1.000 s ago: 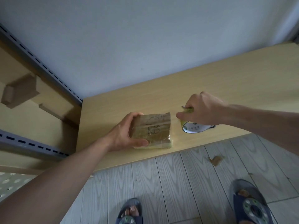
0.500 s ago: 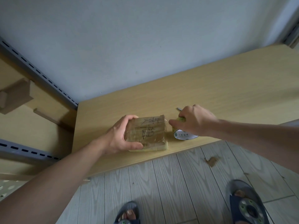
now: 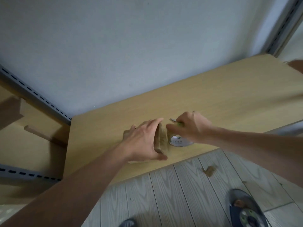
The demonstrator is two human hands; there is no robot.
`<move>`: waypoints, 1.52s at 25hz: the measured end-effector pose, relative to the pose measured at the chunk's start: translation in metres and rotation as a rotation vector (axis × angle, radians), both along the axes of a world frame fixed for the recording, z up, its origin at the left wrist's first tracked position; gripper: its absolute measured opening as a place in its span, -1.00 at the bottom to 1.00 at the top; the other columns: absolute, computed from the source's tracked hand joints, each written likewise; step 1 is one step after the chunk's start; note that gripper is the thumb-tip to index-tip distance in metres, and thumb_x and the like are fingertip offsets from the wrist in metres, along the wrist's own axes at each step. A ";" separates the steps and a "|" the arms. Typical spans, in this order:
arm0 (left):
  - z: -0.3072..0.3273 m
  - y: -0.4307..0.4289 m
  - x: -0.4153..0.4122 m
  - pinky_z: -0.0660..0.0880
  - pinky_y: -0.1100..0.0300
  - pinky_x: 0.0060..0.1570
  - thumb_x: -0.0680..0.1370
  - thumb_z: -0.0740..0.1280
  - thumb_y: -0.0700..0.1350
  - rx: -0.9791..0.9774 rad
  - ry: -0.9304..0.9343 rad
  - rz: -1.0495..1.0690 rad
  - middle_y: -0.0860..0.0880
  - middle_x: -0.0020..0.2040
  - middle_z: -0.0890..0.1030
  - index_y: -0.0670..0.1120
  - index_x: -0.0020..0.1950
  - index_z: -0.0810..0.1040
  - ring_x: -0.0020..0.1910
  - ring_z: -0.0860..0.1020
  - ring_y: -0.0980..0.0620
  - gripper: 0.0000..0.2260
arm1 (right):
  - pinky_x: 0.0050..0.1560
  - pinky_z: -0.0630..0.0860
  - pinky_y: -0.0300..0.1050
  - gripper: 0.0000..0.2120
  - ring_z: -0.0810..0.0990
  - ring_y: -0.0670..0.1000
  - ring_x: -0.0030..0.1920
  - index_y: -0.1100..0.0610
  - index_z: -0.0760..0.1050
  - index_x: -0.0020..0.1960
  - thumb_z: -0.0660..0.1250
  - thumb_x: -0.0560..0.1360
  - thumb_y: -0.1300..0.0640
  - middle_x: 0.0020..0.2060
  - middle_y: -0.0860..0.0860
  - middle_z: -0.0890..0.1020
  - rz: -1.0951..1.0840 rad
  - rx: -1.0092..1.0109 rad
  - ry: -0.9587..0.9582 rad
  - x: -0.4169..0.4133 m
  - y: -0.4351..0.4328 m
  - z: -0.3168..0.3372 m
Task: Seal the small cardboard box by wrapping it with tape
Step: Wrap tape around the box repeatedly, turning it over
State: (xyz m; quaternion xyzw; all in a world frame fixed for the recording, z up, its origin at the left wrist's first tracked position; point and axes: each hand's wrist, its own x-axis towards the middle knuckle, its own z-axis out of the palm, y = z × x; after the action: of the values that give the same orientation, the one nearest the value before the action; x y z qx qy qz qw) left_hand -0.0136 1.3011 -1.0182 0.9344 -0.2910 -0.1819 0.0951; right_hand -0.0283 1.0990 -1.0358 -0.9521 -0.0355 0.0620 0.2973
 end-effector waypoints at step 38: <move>0.021 0.038 -0.025 0.09 -0.17 0.55 0.38 0.45 0.24 0.169 -0.305 -0.068 -0.09 0.50 0.13 -0.03 0.64 -0.11 0.54 0.16 -0.14 0.04 | -0.41 0.38 -0.09 -0.64 0.46 0.05 -0.39 0.18 0.52 -0.31 0.38 0.45 -0.11 -0.40 0.03 0.55 0.161 0.110 0.107 0.029 0.054 0.008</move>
State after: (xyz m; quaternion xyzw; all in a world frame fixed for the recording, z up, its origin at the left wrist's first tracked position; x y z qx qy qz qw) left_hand -0.0390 1.3387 -0.9971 0.9455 -0.3171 -0.0648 -0.0352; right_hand 0.0006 1.1531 -1.0279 -0.9238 -0.0993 0.1341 0.3446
